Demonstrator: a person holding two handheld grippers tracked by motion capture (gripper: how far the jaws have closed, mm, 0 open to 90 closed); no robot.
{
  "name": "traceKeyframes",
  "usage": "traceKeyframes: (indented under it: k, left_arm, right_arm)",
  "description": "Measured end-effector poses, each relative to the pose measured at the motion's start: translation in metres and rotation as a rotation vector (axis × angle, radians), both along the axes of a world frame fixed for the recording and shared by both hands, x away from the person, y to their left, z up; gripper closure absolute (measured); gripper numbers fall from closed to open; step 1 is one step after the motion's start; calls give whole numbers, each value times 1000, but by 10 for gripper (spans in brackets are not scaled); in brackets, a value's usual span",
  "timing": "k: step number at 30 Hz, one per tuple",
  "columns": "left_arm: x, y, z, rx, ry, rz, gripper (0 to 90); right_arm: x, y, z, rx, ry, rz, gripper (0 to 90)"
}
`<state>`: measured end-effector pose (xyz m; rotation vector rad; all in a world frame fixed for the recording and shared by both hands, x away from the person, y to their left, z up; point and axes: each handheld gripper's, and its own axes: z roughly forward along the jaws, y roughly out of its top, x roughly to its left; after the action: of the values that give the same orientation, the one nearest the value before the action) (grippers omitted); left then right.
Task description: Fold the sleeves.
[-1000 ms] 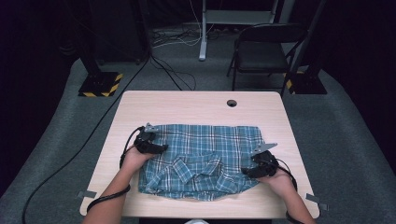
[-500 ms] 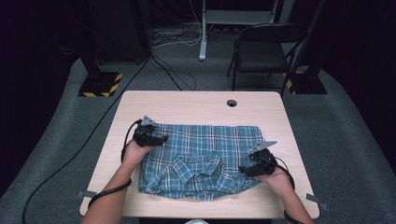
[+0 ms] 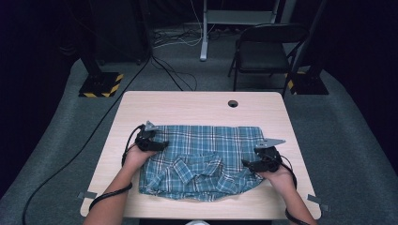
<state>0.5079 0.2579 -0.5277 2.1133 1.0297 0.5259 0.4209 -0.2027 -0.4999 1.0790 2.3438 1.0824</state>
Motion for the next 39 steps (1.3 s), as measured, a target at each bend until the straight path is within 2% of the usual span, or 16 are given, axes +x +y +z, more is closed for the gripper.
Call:
traceKeyframes:
  k: [4, 8, 10, 11, 13, 15, 16, 17, 20, 22, 24, 27, 30, 33, 35, 39]
  left_arm:
    - [-3, -1, -1, 4, -5, 8, 194]
    - [-6, 3, -2, -17, -9, 4, 194]
    - [-7, 5, -3, -30, -18, 5, 195]
    - [-8, 5, -4, -29, -24, 6, 195]
    - [-8, 4, -4, -24, -31, 7, 195]
    - [-9, 4, -5, -29, -33, 9, 195]
    - [-9, 4, -5, -29, -33, 9, 194]
    - [-9, 4, -5, -29, -35, 10, 195]
    - [-10, 4, -4, -25, -36, 13, 194]
    - [-13, 4, -1, -23, -28, 20, 194]
    - [-16, 4, 4, -44, -7, 26, 175]
    - [-23, 4, 12, -58, -5, 9, 155]
    - [-31, 5, 18, -59, 0, -6, 142]
    - [-38, 4, 19, -70, 25, -22, 130]
    - [-42, 1, 18, -56, 33, -35, 127]
    - [-50, -3, 15, -10, 35, -57, 122]
  right_arm:
    - [19, 4, 4, -35, -48, -67, 224]
    - [41, 5, -8, -81, 0, -87, 238]
    - [48, 5, -15, -67, 38, -96, 235]
    - [49, 4, -19, -57, 42, -100, 234]
    - [48, 5, -25, -48, 33, -108, 234]
    - [45, 6, -29, -71, 8, -101, 234]
    - [45, 6, -29, -71, 8, -101, 234]
    - [44, 7, -29, -94, -1, -96, 234]
    - [43, 7, -29, -89, -1, -102, 234]
    - [41, 6, -30, -81, -4, -105, 233]
    - [40, 6, -26, -78, 5, -111, 224]
    - [38, 5, -19, -42, 16, -120, 199]
    - [34, 7, -8, 18, -6, -113, 184]
    - [33, 14, 2, 85, -18, -91, 146]
    - [34, 20, 3, 95, -24, -79, 135]
    - [38, 35, 0, 40, -43, -60, 130]
